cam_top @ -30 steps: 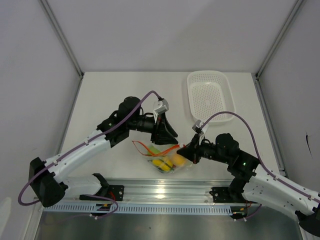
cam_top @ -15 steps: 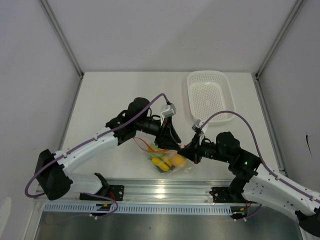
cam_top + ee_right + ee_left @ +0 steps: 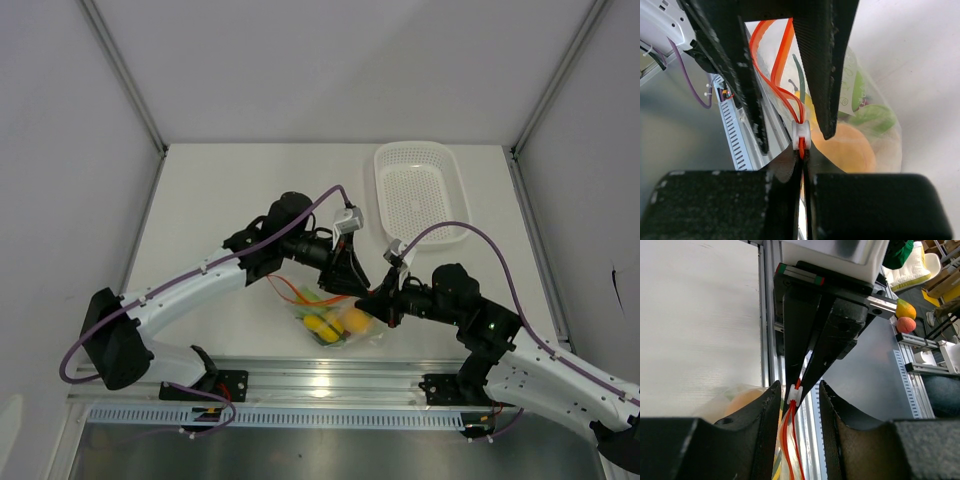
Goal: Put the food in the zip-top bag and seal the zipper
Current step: Zip the zipper food storage bag at the center of the board.
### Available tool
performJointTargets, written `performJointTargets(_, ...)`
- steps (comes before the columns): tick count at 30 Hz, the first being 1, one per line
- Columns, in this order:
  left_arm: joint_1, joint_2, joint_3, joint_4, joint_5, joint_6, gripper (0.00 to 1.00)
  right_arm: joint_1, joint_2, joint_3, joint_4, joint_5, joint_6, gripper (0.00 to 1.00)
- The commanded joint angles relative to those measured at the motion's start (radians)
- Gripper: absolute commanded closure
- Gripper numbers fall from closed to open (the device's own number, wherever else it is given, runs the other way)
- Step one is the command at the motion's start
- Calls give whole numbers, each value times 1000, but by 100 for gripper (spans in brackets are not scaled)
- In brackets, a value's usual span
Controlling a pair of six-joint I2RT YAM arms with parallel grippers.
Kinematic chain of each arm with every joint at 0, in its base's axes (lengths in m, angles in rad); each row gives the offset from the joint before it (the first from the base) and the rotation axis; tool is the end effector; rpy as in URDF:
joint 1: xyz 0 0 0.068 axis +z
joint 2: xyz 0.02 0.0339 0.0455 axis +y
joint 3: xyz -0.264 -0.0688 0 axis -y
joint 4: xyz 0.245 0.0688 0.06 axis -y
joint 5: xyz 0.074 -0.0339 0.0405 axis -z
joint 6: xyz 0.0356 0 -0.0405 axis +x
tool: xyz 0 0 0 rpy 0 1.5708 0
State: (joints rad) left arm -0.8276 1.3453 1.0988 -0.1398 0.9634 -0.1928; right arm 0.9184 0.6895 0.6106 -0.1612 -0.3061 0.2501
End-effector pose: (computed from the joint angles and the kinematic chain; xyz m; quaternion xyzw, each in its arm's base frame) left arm 0.1819 -0.2411 0.3337 0.4752 0.6178 -0.5770 0.2440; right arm 0.0948 0.1417 0.2963 -0.3439 0.7036 0.4366 0.4428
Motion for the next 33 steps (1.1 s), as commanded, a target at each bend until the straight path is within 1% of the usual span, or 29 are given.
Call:
performJointTargets(1, -10, 12, 39, -6, -3, 35, 61, -7, -15, 35, 34, -13, -9, 100)
performJointTargets(6, -10, 15, 33, -17, -18, 46, 62, -10, -16, 34, 32, -14, -9, 100)
performJointTargets(10, -10, 14, 33, -18, -12, 50, 69, -12, -18, 31, 29, -13, -11, 100)
performJointTargets(15, -10, 20, 33, -30, -5, 53, 75, -18, -28, 29, 28, -8, -11, 100)
performJointTargets(20, -10, 18, 27, -43, 8, 55, 93, -24, -31, 18, 37, 5, 1, 100)
performJointTargets(21, -10, 18, 27, -50, 3, 56, 99, -24, -33, 15, 43, 13, 5, 100)
performJointTargets(24, -10, 11, 21, -70, -17, 50, 100, -24, -45, -8, 64, 28, 20, 100)
performJointTargets(28, -7, -14, 6, -70, -89, 35, 99, -23, -64, -34, 78, 50, 43, 100)
performJointTargets(33, -7, -34, -2, -90, -120, 39, 100, -24, -108, -54, 80, 84, 67, 100)
